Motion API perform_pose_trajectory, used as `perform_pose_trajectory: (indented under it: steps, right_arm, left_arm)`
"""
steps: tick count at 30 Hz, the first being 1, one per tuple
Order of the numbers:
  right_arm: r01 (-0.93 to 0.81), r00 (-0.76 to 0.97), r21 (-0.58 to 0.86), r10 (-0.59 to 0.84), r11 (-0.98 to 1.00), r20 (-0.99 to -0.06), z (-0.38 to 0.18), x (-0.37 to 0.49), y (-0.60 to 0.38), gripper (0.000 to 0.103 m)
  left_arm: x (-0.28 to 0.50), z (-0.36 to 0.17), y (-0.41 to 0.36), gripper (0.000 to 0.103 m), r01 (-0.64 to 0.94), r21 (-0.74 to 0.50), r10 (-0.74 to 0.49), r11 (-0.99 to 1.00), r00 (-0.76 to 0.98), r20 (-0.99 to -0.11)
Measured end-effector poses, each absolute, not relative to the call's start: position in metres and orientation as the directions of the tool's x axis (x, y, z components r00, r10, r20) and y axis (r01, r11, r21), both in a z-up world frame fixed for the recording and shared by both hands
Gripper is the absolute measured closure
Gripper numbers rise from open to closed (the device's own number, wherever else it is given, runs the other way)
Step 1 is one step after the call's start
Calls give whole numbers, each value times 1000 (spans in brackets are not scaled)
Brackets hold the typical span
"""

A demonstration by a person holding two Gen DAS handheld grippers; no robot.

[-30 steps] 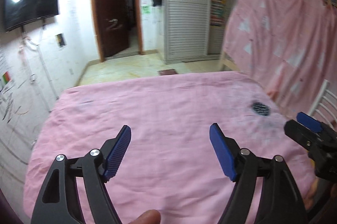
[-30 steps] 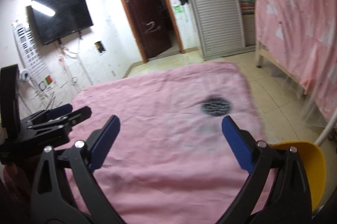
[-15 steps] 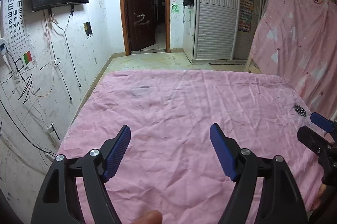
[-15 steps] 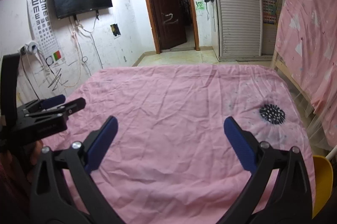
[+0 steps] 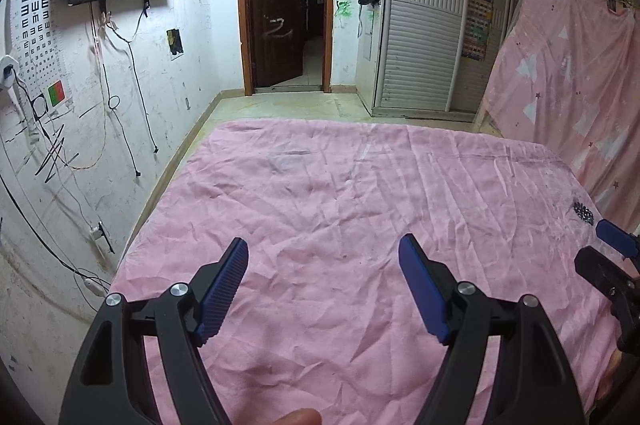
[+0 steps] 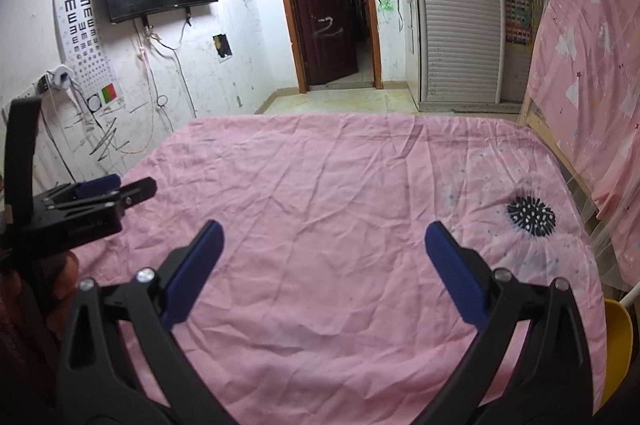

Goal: Collect trash

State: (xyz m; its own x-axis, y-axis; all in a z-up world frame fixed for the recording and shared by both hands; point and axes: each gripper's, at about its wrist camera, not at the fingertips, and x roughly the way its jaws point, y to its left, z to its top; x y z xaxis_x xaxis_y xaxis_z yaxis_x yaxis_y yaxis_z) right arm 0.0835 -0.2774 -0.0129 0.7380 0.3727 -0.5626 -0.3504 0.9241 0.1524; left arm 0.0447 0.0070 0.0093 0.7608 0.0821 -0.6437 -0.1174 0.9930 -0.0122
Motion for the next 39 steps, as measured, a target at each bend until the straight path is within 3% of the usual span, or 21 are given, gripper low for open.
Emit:
perform_pose_trajectory:
  steps: [39]
  right_arm:
    - [-348, 735, 155, 372, 925, -567, -15, 84, -277, 6]
  left_arm:
    - [47, 6, 10, 32, -116, -26, 70, 993, 748, -660]
